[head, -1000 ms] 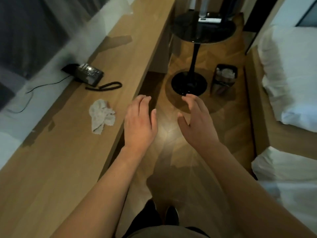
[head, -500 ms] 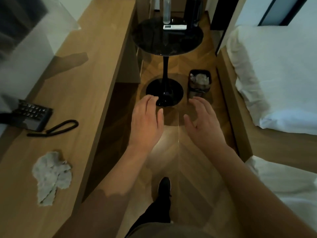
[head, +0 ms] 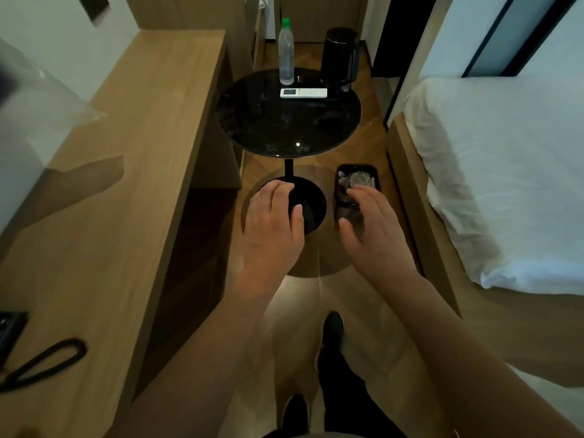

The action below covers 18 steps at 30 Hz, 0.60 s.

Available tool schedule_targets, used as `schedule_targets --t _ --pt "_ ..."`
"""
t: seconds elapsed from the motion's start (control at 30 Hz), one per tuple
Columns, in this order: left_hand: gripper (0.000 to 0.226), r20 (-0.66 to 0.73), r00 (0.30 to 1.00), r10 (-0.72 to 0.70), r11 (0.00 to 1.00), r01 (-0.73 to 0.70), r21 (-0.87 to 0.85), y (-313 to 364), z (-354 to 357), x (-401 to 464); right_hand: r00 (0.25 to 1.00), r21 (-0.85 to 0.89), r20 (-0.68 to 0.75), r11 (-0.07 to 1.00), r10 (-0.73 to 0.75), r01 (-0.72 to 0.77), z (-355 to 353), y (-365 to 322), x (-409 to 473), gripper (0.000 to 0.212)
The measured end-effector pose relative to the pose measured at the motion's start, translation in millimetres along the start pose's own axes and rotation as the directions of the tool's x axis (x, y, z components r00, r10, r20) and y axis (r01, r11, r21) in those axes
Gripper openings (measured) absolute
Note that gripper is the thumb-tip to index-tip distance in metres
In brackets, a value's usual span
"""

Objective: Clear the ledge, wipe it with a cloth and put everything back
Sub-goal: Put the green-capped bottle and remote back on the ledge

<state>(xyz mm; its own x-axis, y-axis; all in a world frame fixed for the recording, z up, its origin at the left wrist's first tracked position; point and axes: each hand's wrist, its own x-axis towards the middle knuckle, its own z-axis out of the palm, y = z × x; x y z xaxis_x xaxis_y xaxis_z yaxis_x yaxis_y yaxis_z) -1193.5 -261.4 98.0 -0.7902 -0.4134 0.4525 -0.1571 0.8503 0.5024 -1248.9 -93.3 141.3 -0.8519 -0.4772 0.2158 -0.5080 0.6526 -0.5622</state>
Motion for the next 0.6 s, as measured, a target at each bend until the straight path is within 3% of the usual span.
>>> schedule_targets --t 0.33,0.6 --pt "0.038 -0.029 0.999 0.021 0.998 -0.019 0.066 -2 88 173 0.999 0.017 0.012 0.999 -0.049 0.049 3 70 191 0.047" --pt "0.039 -0.029 0.998 -0.053 0.995 0.056 0.083 -18 133 273 0.997 0.042 0.060 0.998 -0.055 0.052 15 99 305 0.049"
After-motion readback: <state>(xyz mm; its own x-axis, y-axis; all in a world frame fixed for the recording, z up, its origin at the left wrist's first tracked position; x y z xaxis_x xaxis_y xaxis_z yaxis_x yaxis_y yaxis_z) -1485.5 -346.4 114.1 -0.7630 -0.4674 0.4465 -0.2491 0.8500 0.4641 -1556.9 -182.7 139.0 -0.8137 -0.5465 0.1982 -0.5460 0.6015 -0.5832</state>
